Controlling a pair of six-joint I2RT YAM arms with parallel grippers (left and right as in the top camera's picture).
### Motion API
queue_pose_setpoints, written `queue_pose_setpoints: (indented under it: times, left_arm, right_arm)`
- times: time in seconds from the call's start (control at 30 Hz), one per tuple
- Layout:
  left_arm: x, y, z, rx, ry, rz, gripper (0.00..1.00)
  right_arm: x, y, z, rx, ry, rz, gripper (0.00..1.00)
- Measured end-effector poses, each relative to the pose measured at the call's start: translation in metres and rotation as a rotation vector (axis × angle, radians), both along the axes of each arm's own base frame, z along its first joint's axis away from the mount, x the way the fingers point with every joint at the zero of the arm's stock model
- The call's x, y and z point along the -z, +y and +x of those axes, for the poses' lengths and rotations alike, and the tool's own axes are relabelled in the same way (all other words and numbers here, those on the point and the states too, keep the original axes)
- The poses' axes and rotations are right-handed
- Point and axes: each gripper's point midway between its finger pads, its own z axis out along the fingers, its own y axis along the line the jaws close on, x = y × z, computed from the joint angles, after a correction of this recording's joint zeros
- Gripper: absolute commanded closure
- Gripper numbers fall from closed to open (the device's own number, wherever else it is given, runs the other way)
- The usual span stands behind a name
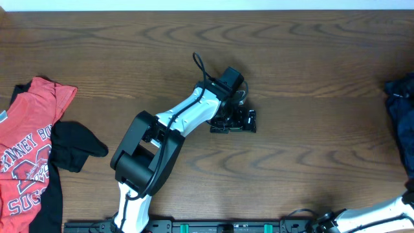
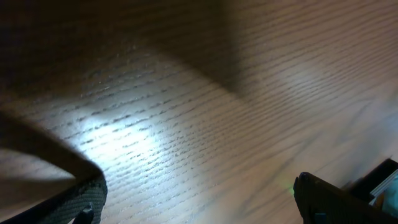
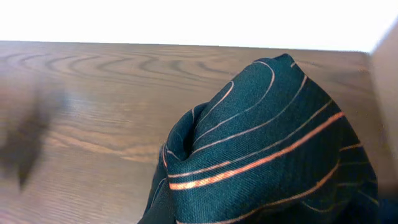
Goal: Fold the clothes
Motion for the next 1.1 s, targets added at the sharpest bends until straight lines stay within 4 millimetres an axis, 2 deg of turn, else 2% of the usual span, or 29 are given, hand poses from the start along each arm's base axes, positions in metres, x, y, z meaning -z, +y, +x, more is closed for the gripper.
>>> queue_pose_setpoints:
  times: [0.23,0.3,0.4,0.5,0.63,0.83,0.93,1.1]
  left_arm:
    - [0.001,0.001,0.005,-0.006,-0.025,0.009,0.02]
    - [0.002,0.003,0.009,-0.013,-0.035,0.015,0.02]
    - [0.002,0.01,0.019,-0.039,-0.047,0.014,0.02]
    - [0.002,0.023,0.033,-0.083,-0.054,0.018,0.02]
    - [0.002,0.046,0.055,-0.173,-0.057,0.02,0.02]
    - [0.001,0.07,0.078,-0.266,-0.061,0.013,0.02]
    - [0.001,0.071,0.078,-0.272,-0.06,0.014,0.02]
    - [0.0,0.069,0.078,-0.27,-0.063,0.012,0.02]
  right_arm:
    - [0.018,0.077,0.067,-0.133,0.091,0.015,0.99]
    - [0.031,0.099,0.084,-0.107,0.172,0.033,0.99]
    - [0.048,0.125,0.096,-0.019,0.315,0.06,0.99]
    - [0.065,0.144,0.093,0.101,0.472,0.084,0.99]
    - [0.085,0.164,0.075,0.277,0.672,0.084,0.99]
    - [0.098,0.165,0.042,0.473,0.855,0.02,0.99]
    - [0.1,0.164,0.028,0.461,0.911,-0.015,0.99]
    - [0.098,0.185,0.025,0.296,0.916,0.041,0.98]
